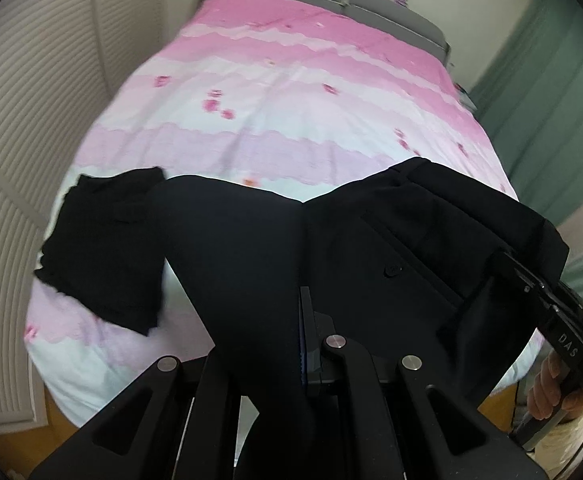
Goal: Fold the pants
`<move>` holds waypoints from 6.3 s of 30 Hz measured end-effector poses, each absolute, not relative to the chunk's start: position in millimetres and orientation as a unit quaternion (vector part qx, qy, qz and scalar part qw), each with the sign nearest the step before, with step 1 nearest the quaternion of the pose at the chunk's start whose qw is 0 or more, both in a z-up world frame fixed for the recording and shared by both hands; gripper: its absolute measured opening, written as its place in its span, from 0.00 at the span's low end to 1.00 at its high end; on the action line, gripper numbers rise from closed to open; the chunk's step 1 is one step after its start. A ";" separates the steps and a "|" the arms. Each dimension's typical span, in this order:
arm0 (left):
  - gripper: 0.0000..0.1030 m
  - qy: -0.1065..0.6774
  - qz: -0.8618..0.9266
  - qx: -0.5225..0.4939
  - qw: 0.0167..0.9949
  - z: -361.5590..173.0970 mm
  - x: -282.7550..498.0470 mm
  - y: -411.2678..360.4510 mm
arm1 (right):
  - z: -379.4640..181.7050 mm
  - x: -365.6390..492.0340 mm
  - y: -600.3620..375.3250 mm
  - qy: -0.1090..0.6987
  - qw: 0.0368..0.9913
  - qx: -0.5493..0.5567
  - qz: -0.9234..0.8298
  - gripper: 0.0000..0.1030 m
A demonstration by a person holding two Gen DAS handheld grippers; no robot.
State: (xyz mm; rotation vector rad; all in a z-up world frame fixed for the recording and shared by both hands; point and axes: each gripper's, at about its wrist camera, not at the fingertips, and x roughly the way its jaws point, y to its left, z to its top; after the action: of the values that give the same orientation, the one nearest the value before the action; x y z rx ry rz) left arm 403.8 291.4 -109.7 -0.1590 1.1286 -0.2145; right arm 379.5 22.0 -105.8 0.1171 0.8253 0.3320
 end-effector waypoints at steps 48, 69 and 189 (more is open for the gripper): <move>0.09 0.609 -0.164 0.000 0.776 -316.9 601.0 584.1 | -308.2 506.2 329.3 0.510 0.858 0.049 0.041 0.26; 0.45 0.630 -0.082 0.024 0.772 -342.0 513.3 605.5 | -358.5 450.9 309.1 0.579 0.813 0.058 0.012 0.53; 1.00 0.293 -0.070 0.018 0.954 52.9 -18.8 -18.4 | 55.1 -50.7 -244.6 0.242 0.969 -0.014 -0.039 0.88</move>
State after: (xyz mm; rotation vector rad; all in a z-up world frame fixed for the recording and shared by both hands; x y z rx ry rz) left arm -18.8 -18.4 52.9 0.0361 0.5943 -0.1424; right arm -50.7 -244.6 55.1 -0.0285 0.4883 -0.0780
